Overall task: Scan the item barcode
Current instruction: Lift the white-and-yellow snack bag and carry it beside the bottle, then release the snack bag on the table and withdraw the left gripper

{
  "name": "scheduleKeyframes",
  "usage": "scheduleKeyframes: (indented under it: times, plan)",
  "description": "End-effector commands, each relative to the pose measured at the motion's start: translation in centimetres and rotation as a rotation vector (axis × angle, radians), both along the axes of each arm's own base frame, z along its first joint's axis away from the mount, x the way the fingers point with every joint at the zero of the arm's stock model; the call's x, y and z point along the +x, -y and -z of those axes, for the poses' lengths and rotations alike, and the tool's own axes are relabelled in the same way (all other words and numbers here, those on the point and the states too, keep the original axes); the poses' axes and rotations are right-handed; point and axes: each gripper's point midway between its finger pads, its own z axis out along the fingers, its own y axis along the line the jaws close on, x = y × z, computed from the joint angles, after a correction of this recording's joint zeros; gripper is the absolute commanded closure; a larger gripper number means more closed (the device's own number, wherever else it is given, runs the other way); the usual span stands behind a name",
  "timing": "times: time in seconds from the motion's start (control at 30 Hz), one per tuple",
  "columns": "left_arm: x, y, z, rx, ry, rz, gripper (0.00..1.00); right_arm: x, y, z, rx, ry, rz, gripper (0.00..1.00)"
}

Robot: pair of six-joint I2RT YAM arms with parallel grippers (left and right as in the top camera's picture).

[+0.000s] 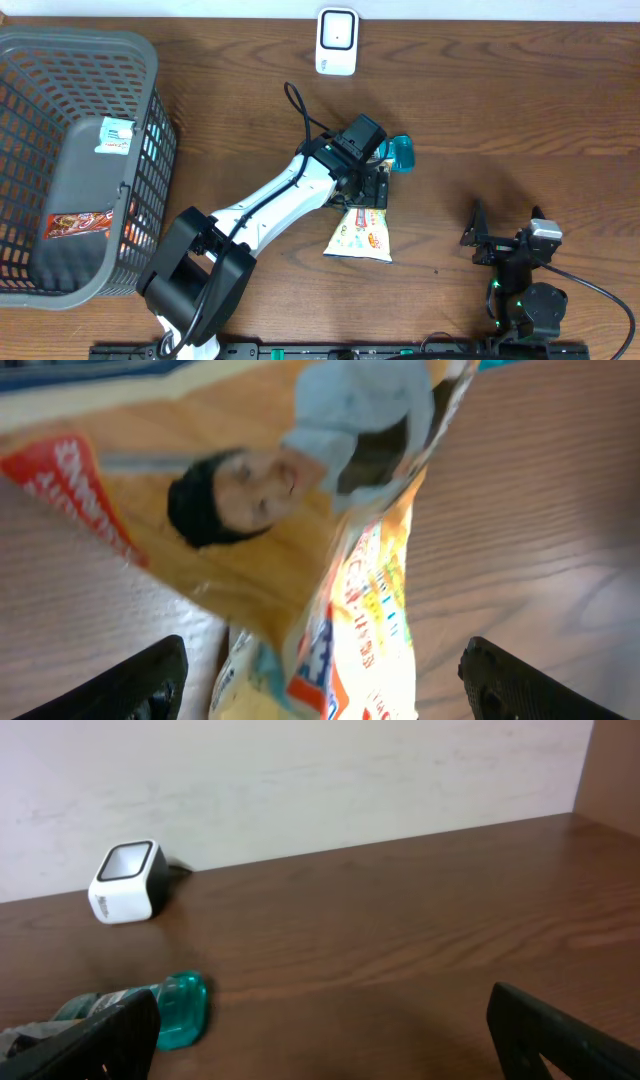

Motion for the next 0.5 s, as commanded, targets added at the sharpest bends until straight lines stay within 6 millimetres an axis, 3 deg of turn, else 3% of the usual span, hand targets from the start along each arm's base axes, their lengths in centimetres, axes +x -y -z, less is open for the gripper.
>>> scheduleKeyframes:
  times: [0.0,0.17,0.2,0.27,0.37,0.47]
  plan:
    - [-0.5,-0.4,0.1,0.021,-0.013,0.004,0.12,0.0,0.0,0.0,-0.014,-0.001,0.0,0.01]
    - [-0.9,-0.7,0.0,0.034,-0.029,0.003,0.11,0.0,0.0,0.0,-0.014,-0.001,0.0,0.01]
    - [-1.0,-0.8,-0.2,0.036,-0.03,0.004,0.0,0.0,0.0,0.0,-0.014,-0.001,0.0,0.01]
    - [-0.9,-1.1,-1.2,0.037,-0.018,-0.002,0.0,0.0,0.0,0.0,-0.014,-0.001,0.0,0.01]
    - [0.3,-2.1,-4.4,0.038,0.05,-0.035,0.01,0.0,0.0,0.0,-0.014,-0.001,0.0,0.01]
    - [2.1,-3.4,-9.5,-0.008,0.171,-0.089,0.02,0.0,0.0,0.0,-0.014,-0.001,-0.001,0.01]
